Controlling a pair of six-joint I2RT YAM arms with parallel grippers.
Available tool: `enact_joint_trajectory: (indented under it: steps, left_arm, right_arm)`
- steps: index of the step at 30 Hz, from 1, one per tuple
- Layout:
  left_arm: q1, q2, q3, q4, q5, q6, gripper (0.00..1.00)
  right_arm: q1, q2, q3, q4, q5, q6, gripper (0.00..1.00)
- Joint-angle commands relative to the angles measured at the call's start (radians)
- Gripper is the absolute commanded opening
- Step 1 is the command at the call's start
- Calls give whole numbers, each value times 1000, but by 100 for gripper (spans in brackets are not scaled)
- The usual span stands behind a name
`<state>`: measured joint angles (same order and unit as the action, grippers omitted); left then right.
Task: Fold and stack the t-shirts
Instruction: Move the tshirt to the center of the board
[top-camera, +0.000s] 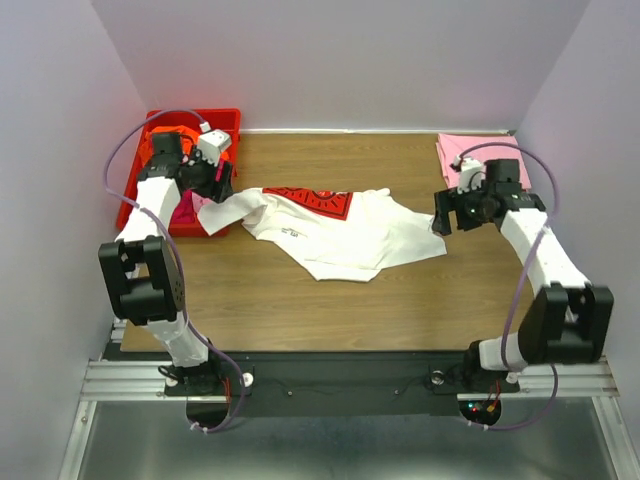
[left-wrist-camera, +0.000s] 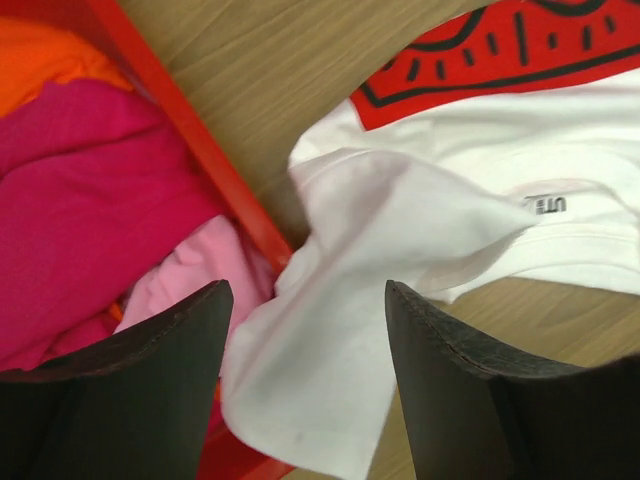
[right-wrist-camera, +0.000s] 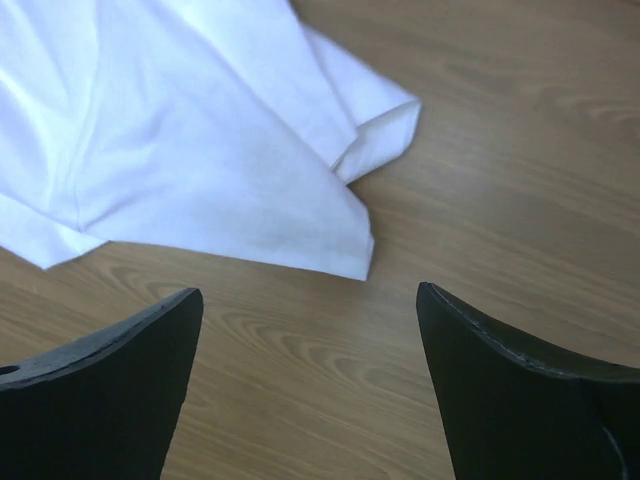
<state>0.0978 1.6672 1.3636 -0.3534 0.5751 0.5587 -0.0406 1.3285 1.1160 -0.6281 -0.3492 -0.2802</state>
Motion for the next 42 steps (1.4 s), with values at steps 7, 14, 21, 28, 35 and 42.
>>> enact_joint_trajectory:
  steps: [7,14,21,28,35,42]
  left_arm:
    - [30,-24,20,-119,75,67,80]
    - [10,-20,-46,-99,37,69,87]
    - [-199,-142,-107,-64,-20,153,82]
    - [-604,-124,-121,111,-155,113,82]
    - [-894,178,156,189,-221,-17,79]
    - [-995,488,457,203,-209,-112,74]
  right_arm:
    - [82,311,96,-25,-44,-11,90]
    - [116,393,68,-22,4,1,87]
    - [123,428,64,-16,-30,50,61]
    - [81,342,107,-18,-91,147,65]
    - [-169,239,137,-22,-174,205,66]
    - [-266,209,99,-33,-146,194,66]
